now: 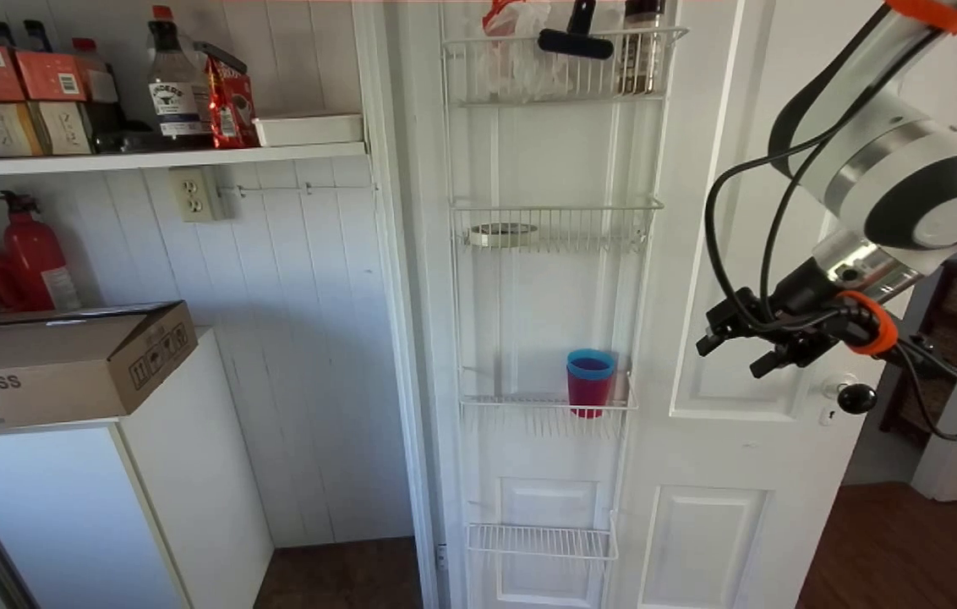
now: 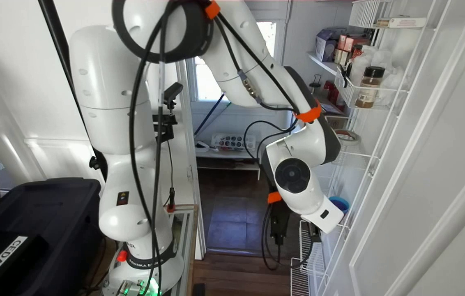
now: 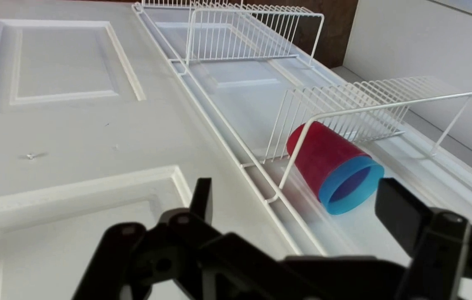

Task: Put the blue cup inside the pink cup

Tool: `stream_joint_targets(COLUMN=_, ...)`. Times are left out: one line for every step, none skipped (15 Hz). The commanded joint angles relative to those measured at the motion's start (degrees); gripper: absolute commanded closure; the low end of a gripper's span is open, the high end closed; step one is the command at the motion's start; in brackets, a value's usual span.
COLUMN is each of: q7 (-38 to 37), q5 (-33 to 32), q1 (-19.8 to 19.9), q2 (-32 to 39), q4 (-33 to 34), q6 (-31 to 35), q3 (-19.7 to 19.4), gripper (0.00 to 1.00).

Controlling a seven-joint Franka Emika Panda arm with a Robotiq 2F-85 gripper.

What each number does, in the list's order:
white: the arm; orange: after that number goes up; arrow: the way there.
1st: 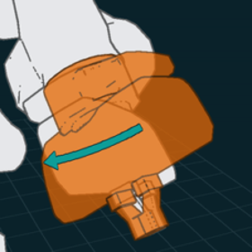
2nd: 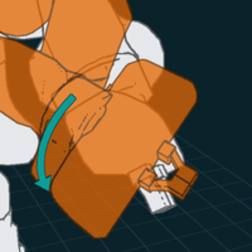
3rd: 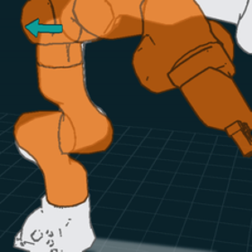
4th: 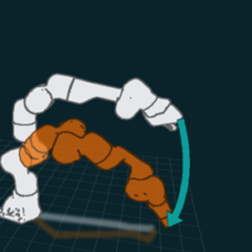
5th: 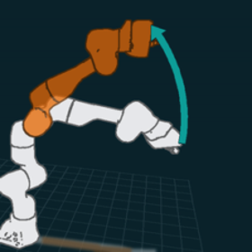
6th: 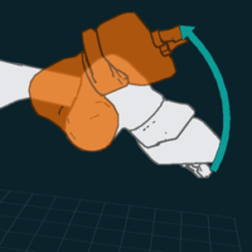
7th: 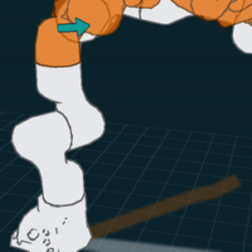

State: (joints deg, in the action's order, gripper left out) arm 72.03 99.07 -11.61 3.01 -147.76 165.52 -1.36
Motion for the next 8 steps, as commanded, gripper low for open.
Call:
stream_joint_targets(q7=-11.87, q5=-10.35, q1=3.76, q2=-10.87, q4=-7.65, q6=-6.03, q3=1.65, gripper=0.00)
stream_joint_targets(q7=-13.85, q5=-12.13, q1=2.38, q2=-12.63, q4=-8.32, q6=-7.53, q3=-0.42, gripper=0.00)
stream_joint_targets(q7=-15.84, q5=-13.89, q1=2.81, q2=-14.51, q4=-8.93, q6=-9.36, q3=-0.63, gripper=0.00)
stream_joint_targets(q7=-17.74, q5=-15.65, q1=2.91, q2=-16.01, q4=-9.26, q6=-10.39, q3=-0.93, gripper=0.00)
stream_joint_targets(q7=-12.99, q5=-11.49, q1=2.34, q2=-10.09, q4=-6.00, q6=-7.56, q3=-0.46, gripper=0.00)
stream_joint_targets(q7=-13.66, q5=-11.96, q1=2.37, q2=-11.32, q4=-6.35, q6=-7.87, q3=-0.55, gripper=0.00)
stream_joint_targets(q7=-13.59, q5=-11.94, q1=2.37, q2=-11.48, q4=-6.40, q6=-7.86, q3=-0.55, gripper=0.00)
stream_joint_targets(q7=-13.53, q5=-11.93, q1=2.37, q2=-11.25, q4=-6.41, q6=-7.86, q3=-0.55, gripper=0.00)
